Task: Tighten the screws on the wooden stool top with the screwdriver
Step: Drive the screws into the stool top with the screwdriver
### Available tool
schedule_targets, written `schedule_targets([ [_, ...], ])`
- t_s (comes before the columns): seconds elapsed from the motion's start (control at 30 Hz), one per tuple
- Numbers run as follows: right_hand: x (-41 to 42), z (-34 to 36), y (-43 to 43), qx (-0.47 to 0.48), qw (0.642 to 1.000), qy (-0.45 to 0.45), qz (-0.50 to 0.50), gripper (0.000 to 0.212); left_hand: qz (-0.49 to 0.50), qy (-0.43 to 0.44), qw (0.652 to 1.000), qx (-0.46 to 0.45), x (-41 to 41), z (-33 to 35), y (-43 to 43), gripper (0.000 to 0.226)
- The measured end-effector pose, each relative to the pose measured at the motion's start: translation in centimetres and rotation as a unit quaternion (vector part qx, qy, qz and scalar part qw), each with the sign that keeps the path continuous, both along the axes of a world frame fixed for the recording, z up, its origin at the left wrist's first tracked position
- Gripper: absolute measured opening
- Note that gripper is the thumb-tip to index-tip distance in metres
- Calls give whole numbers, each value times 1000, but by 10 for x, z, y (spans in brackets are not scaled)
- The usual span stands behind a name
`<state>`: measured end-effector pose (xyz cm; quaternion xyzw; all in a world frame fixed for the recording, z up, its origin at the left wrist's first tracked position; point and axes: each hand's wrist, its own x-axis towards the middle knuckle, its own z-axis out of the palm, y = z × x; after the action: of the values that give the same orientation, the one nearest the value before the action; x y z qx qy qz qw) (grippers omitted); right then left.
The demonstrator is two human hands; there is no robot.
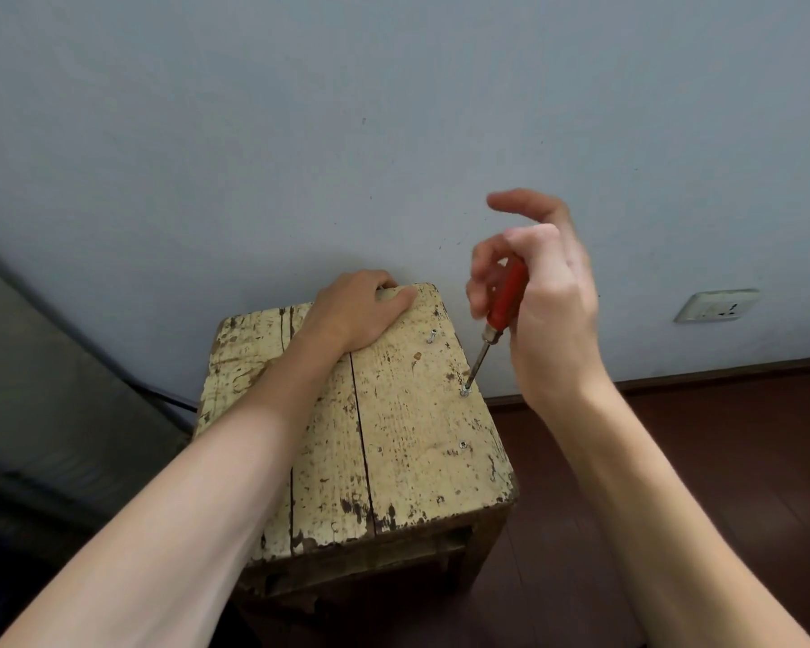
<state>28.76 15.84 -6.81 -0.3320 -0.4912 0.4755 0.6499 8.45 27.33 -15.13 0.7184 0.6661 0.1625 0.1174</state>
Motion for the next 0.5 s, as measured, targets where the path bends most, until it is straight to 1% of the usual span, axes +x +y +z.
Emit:
schedule_targets([
  [0.03, 4, 0, 2, 22, 999, -26, 30, 32, -1, -2, 1000, -1, 0, 1, 0, 57],
  [0.07, 7, 0, 3, 30, 997, -32, 69, 37, -3, -2, 1000, -3, 0, 1, -1, 58],
  [0.13, 9, -1, 3, 22, 991, -15, 135, 47, -8, 2, 1000, -8, 0, 1, -1, 59],
  [0.2, 7, -2, 2, 8, 991, -8, 135, 52, -5, 4, 1000, -5, 0, 0, 0, 59],
  [0.3, 5, -2, 2, -6, 992, 23, 127, 47, 1, 1, 1000, 1, 0, -1, 1, 57],
  [0.37, 1, -1, 0, -14, 994, 48, 101, 44, 0, 1, 1000, -1, 0, -2, 1, 59],
  [0.43, -6, -2, -5, -25, 996, 82, 17, 43, 2, 0, 1000, 0, -1, -2, 1, 61],
  [0.5, -14, -4, -10, -32, 990, 117, -70, 44, 3, -2, 1000, -1, -1, -2, 1, 61],
])
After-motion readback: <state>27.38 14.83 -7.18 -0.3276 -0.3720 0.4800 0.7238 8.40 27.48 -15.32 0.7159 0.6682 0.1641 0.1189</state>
